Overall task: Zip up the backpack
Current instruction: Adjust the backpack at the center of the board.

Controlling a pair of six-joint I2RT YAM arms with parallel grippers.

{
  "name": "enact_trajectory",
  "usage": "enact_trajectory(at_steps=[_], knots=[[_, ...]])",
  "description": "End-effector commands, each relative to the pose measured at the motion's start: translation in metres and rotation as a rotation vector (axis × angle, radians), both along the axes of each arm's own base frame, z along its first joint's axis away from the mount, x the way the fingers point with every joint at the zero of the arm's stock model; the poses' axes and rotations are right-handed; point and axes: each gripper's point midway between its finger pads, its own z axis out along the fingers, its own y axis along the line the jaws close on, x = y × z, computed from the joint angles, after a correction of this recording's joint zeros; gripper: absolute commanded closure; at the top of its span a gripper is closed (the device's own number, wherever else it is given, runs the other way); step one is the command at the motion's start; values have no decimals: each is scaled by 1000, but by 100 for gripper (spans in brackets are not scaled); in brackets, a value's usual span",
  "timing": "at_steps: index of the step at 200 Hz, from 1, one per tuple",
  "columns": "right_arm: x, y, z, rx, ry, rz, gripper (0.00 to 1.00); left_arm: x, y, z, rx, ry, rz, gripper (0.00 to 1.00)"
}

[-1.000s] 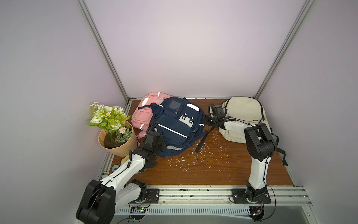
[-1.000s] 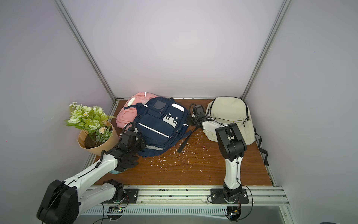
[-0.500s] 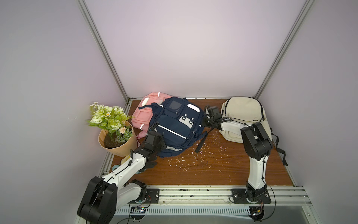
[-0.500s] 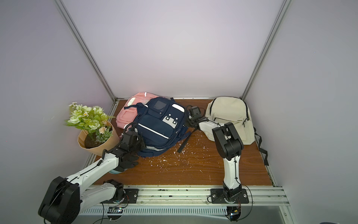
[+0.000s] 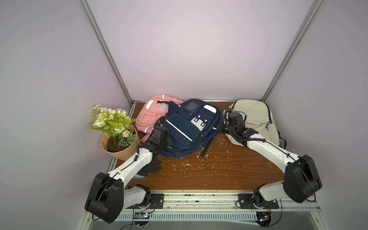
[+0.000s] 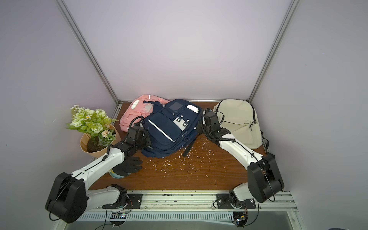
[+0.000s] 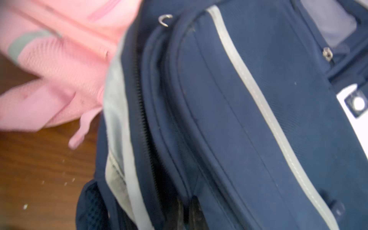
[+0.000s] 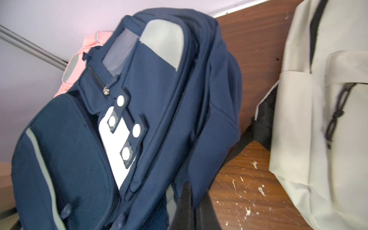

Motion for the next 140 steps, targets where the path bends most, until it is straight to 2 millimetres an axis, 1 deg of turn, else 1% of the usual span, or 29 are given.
enact_trajectory(at_steps=[1, 7, 9, 13, 34, 49, 57, 67, 80, 86, 94, 102, 113, 124, 132, 140], knots=[[-15, -48, 35, -6, -100, -189, 100, 46, 13, 34, 58, -132, 89, 100], [-22, -52, 33, 6, -97, -201, 100, 55, 10, 34, 62, -128, 86, 100], [-24, -53, 32, 11, -94, -207, 100, 60, 8, 39, 58, -139, 86, 100], [-29, -54, 29, 24, -88, -208, 100, 67, 6, 40, 60, -140, 83, 100], [-49, -53, 10, 75, -53, -199, 100, 103, -7, 45, 51, -132, 55, 100], [-62, -42, -8, 95, -18, -168, 100, 123, -18, 50, 35, -133, 30, 100], [-68, -33, -16, 100, -3, -141, 100, 129, -23, 51, 27, -129, 17, 100], [-75, -21, -26, 90, 17, -109, 100, 132, -26, 49, 18, -121, 5, 99], [-81, -7, -36, 73, 37, -69, 100, 129, -27, 45, 13, -115, 0, 91], [-83, -2, -41, 61, 46, -53, 96, 125, -25, 42, 16, -108, 1, 85], [-85, 3, -47, 46, 57, -34, 91, 119, -22, 38, 24, -99, 6, 81], [-85, 8, -51, 32, 64, -9, 83, 112, -19, 34, 36, -88, 10, 77], [-85, 12, -54, -1, 70, 21, 69, 100, -12, 30, 49, -69, 21, 68], [-82, 11, -53, -51, 67, 31, 54, 85, -5, 28, 59, -60, 33, 53], [-80, 8, -49, -89, 55, 33, 46, 73, 1, 29, 61, -60, 43, 41], [-78, 7, -44, -128, 39, 39, 41, 60, 6, 30, 61, -63, 55, 31]])
